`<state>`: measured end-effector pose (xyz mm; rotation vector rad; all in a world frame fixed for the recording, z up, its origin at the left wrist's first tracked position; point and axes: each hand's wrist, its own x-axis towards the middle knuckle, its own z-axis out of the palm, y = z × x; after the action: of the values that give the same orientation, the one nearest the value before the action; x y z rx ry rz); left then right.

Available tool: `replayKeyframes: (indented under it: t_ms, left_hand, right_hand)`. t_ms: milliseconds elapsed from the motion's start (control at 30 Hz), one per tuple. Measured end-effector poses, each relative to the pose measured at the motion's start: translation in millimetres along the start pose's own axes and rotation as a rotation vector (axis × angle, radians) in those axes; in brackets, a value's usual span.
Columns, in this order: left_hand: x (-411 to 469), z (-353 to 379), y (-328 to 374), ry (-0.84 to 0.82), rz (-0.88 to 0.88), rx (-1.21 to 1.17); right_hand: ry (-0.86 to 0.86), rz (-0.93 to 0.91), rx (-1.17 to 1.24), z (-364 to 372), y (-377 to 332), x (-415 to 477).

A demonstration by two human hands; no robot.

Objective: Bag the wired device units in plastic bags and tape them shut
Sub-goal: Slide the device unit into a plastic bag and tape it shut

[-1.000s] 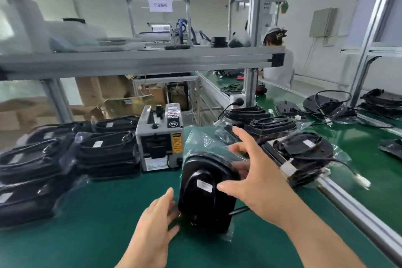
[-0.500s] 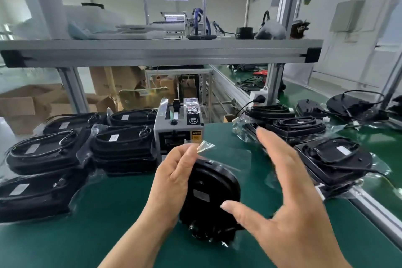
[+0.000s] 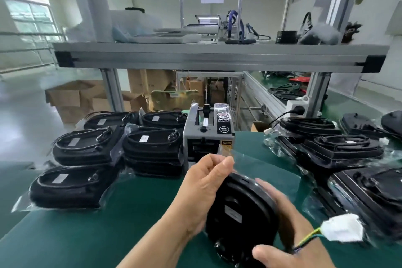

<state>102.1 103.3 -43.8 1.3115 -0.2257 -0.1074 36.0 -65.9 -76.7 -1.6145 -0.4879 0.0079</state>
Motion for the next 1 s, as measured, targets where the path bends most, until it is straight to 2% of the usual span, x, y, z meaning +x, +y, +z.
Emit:
replayKeyframes:
  t_ms: [33, 67, 167, 233, 400, 500, 600, 667, 733, 800, 867, 1000]
  left_hand:
    - [0.5, -0.2, 0.2, -0.021, -0.009, 0.0]
    - [1.0, 0.1, 0.8, -0.043, -0.016, -0.008]
    - [2.5, 1.8, 2.2, -0.079, -0.033, -0.103]
    - [4.0, 4.5, 2.9, -0.073, -0.024, -0.175]
    - [7.6, 13.8, 3.6, 0.042, 0.036, -0.243]
    - [9.7, 11.5, 4.0, 0.058, 0.057, -0.227]
    - [13.5, 4.5, 8.0, 0.064, 0.102, -0.166]
    - [21.1, -8.0, 12.8, 0.148, 0.097, -0.236]
    - [35.2, -27.6, 12.5, 0.367, 0.02, -0.271]
    - [49.2, -43.3, 4.0, 0.575, -0.121, -0.159]
    - [61.2, -47.9, -8.6, 0.639, -0.248, -0.083]
    - [81.2, -44.8, -24.5, 0.649, -0.406, -0.105]
  right_hand:
    - [0.008, -0.032, -0.109, -3.6, -7.8, 6.9]
    - [0.104, -0.031, -0.184, -2.9, -9.6, 14.7]
    - [0.114, -0.095, -0.144, -13.7, 5.2, 18.8]
    - [0.14, -0.05, -0.154, -14.1, 6.8, 23.9]
    - [0.143, 0.062, -0.221, -12.6, -2.9, 24.8]
    - [0.139, 0.101, -0.268, -9.6, -13.3, 19.9]
    - [0.129, 0.084, -0.211, -8.6, -15.9, 15.9]
    - [0.19, 0.088, -0.133, -12.0, -15.8, 12.3]
    - [0.315, 0.073, -0.124, -14.6, -11.8, 7.7]
    - [0.455, 0.074, -0.148, -15.2, -4.9, 4.5]
    - [0.535, 0.062, -0.142, -13.2, 1.1, 5.8]
    - [0.564, 0.06, -0.078, -13.4, 10.3, 8.9]
